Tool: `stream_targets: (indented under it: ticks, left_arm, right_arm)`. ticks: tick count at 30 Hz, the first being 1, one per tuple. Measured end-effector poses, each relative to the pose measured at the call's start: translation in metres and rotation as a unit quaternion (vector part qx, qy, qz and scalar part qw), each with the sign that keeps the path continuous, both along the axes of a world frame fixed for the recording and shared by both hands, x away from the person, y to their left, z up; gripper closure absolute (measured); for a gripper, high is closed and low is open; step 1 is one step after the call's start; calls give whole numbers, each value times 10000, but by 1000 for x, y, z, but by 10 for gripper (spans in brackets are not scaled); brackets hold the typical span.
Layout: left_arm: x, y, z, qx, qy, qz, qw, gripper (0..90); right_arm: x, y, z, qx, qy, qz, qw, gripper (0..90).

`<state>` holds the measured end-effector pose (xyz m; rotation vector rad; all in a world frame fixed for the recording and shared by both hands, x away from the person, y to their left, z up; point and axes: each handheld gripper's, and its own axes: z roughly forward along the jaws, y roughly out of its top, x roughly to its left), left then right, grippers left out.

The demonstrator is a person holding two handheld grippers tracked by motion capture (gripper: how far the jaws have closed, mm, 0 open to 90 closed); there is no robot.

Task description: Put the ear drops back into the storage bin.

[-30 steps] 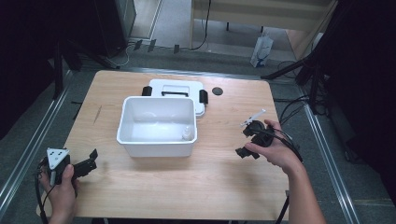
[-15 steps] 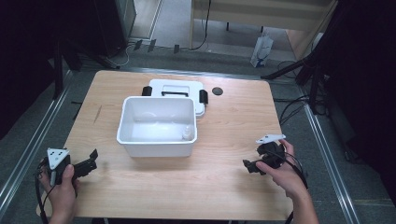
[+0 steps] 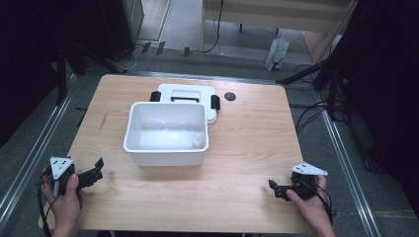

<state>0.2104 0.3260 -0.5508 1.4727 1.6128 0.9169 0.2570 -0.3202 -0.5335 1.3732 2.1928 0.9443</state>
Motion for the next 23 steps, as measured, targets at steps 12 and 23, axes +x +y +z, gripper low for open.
stream_targets:
  ticks: [12,23]
  left_arm:
    - [0,0,0,-5,22,-16,10000,2]
    - [0,-1,0,51,33,-12,10000,2]
  right_arm:
    - [-28,-26,-11,698,-711,-683,9927,0]
    - [-32,-28,-14,874,-884,-903,9881,0]
